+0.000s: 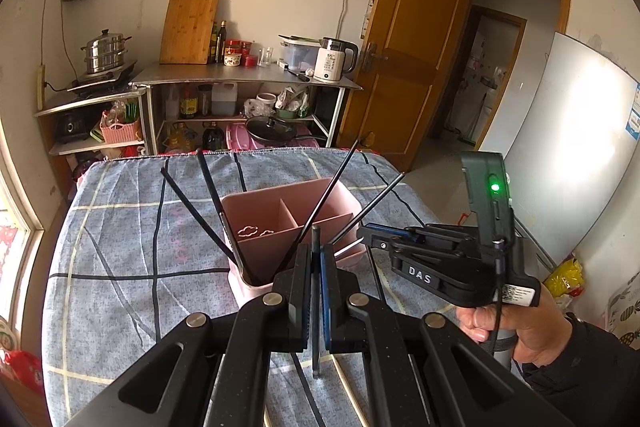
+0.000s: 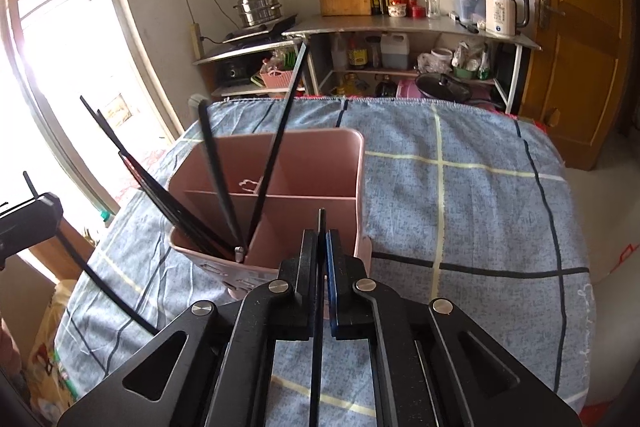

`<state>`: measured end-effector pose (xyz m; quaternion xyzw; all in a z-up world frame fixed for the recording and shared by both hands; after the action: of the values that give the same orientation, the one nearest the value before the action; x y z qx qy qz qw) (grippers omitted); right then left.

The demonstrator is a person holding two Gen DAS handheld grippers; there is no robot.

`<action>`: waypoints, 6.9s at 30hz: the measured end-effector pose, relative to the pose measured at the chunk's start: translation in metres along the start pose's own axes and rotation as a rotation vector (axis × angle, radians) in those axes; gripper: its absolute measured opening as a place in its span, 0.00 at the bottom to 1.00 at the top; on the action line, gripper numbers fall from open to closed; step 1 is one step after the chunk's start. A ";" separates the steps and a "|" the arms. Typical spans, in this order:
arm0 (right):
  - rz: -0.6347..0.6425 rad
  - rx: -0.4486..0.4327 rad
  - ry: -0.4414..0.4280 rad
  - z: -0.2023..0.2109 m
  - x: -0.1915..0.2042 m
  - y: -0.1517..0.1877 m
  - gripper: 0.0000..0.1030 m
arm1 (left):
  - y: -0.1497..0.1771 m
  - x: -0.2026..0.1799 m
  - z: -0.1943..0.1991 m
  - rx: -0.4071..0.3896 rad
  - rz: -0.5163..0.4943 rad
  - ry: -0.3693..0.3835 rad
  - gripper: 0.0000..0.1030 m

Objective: Organize utensils

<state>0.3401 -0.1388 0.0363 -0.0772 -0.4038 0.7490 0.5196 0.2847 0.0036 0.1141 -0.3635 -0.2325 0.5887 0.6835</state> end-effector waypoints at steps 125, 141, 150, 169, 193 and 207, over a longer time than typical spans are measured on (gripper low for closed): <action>-0.006 -0.152 -0.075 0.123 0.083 0.118 0.17 | 0.130 -0.010 0.078 -0.044 0.011 -0.084 0.08; -0.029 -0.061 -0.060 0.085 0.076 0.137 0.17 | 0.156 0.009 0.035 0.045 0.028 -0.100 0.13; -0.061 0.036 -0.041 0.040 0.064 0.146 0.17 | 0.175 0.028 -0.020 0.168 0.035 -0.125 0.13; -0.111 0.165 0.006 -0.032 0.035 0.142 0.17 | 0.176 0.039 -0.094 0.298 0.032 -0.123 0.13; -0.095 0.183 0.009 -0.037 0.037 0.129 0.05 | 0.164 0.037 -0.090 0.282 0.050 -0.157 0.04; -0.045 0.027 -0.005 0.023 0.056 0.086 0.05 | 0.099 0.024 -0.016 0.113 0.057 -0.110 0.04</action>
<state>0.2412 -0.1156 0.0102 -0.0594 -0.3965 0.7427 0.5364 0.2386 0.0272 0.0247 -0.2981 -0.2256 0.6393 0.6720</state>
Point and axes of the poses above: each gripper's, at about its wrist camera, not at the fingertips, and z roughly against the way its jaws point, x to its left, y to its underside, the point moved 5 cm from there along -z, roughly the way its jaws point, and after that the axes turned 9 degrees about -y, right-handed, at the moved point
